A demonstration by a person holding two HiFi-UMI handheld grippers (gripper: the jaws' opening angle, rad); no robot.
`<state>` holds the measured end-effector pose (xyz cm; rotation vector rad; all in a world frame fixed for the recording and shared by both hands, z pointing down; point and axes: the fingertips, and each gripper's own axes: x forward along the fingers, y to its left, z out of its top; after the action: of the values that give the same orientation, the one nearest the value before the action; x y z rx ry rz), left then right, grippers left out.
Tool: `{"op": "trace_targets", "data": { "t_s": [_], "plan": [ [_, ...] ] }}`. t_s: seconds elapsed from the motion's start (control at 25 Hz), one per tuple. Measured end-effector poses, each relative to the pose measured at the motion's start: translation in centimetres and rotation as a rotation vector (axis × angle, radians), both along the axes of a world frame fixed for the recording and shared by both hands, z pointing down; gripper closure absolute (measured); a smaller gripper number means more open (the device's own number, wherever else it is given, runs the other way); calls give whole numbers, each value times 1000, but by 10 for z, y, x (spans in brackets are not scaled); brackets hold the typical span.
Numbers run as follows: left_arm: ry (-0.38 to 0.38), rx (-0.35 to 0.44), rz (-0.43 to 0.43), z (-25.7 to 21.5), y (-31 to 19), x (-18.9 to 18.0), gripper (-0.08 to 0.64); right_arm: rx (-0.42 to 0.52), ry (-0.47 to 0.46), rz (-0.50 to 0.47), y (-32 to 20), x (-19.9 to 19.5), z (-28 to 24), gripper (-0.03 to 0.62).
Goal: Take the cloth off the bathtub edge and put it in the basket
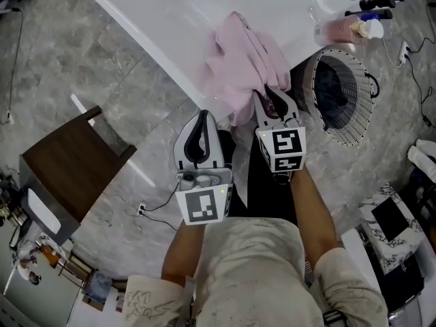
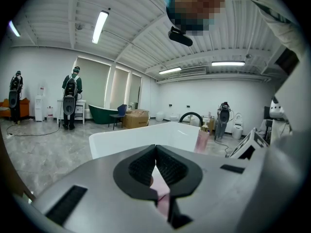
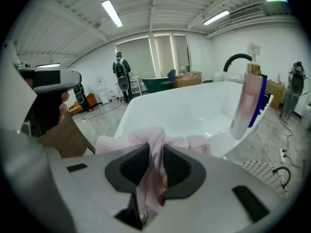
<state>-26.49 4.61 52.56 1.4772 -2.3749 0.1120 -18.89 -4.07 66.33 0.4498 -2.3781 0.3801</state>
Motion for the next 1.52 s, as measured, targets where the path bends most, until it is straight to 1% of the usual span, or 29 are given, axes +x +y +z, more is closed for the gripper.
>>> {"op": "trace_targets", "data": {
  "t_s": [0.24,0.56,0.64,0.8,1.04,1.2,1.36,1.52],
  "plan": [
    [-37,58,13,-39,-9,0,557,73,-89,57,-13,6,-64,515],
    [-105,170,31,-125,-21,-2,557,193,-230,145,-27,22,-177,515],
    [-125,204,29,-151,-23,-3,557,230,-267,168,-28,27,-206,515],
    [-153,239,37,-192,-15,1,557,308,-342,194,-23,41,-264,517],
    [-190,345,76,-254,-13,3,557,461,-469,253,-24,58,-356,527],
    [-197,394,101,-279,-12,5,557,539,-510,289,-26,67,-394,545],
    [-197,426,132,-293,-13,9,557,585,-552,339,-25,71,-417,549],
    [-210,464,175,-309,-18,15,557,643,-611,384,-29,80,-454,551]
  ]
}}
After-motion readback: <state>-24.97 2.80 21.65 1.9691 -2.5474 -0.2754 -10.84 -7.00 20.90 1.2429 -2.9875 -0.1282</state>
